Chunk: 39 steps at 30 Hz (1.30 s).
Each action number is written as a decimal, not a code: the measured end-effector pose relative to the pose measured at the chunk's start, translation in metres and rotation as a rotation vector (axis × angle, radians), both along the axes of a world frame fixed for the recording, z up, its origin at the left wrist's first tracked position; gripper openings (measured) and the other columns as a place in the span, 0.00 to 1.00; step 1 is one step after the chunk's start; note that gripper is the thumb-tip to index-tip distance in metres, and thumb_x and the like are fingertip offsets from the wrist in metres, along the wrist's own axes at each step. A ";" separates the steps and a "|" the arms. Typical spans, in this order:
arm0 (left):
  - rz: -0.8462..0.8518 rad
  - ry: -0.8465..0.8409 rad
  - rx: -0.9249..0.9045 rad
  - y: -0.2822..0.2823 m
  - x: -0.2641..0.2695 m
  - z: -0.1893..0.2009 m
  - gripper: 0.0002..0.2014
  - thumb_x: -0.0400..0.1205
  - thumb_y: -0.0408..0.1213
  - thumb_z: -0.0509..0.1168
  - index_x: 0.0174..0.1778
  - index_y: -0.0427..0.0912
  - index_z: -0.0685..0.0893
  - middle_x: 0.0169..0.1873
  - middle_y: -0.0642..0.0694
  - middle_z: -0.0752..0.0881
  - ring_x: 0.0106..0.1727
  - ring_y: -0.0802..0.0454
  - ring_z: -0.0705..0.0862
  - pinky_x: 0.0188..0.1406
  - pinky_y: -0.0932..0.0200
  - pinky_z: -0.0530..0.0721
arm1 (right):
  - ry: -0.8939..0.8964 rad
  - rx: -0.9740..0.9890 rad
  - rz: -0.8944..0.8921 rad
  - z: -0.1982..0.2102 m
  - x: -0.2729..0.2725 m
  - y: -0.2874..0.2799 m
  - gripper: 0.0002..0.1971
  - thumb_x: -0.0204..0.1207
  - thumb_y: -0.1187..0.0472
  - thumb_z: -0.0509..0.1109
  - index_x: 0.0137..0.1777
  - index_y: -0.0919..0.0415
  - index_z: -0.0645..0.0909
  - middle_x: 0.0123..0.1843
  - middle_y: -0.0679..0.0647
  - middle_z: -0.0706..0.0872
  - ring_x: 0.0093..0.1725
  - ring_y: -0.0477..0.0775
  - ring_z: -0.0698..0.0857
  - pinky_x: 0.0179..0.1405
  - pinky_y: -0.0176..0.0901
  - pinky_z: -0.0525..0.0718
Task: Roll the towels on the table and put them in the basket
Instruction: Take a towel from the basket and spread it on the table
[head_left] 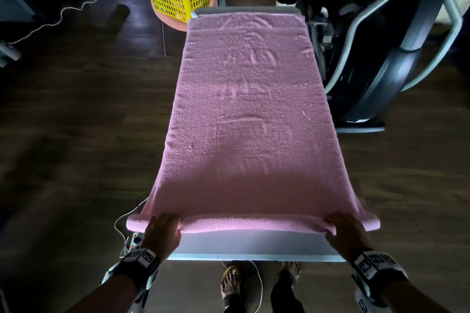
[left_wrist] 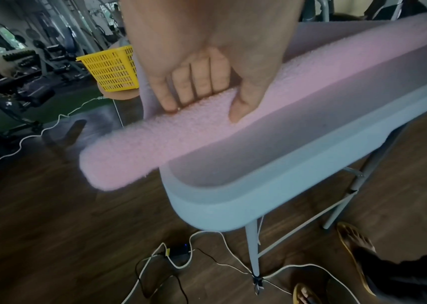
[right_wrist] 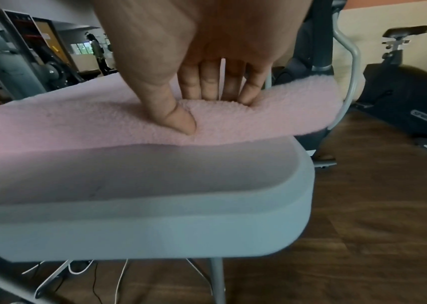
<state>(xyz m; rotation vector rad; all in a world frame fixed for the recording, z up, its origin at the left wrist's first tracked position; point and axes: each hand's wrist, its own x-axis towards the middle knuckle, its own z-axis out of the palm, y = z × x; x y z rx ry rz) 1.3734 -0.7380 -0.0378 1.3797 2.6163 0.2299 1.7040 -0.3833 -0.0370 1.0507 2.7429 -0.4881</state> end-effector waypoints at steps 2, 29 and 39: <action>-0.002 -0.004 -0.064 0.008 -0.006 0.006 0.11 0.54 0.37 0.79 0.29 0.45 0.85 0.25 0.49 0.85 0.28 0.46 0.85 0.30 0.57 0.84 | -0.020 0.048 -0.039 0.013 -0.010 0.000 0.11 0.59 0.52 0.75 0.42 0.51 0.89 0.42 0.48 0.89 0.42 0.59 0.88 0.45 0.54 0.85; -0.087 -0.008 -0.087 0.010 0.004 0.010 0.19 0.50 0.39 0.80 0.36 0.45 0.86 0.31 0.49 0.86 0.32 0.46 0.86 0.31 0.55 0.86 | -0.122 0.033 0.078 0.011 -0.008 -0.005 0.18 0.62 0.54 0.78 0.53 0.51 0.86 0.50 0.49 0.88 0.52 0.60 0.87 0.55 0.54 0.81; -0.101 -0.116 -0.059 0.004 0.008 0.010 0.25 0.50 0.33 0.84 0.44 0.43 0.86 0.35 0.47 0.88 0.34 0.46 0.88 0.34 0.60 0.86 | 0.028 0.082 0.111 -0.003 0.012 -0.012 0.27 0.44 0.60 0.84 0.47 0.54 0.87 0.44 0.50 0.88 0.41 0.59 0.88 0.44 0.54 0.85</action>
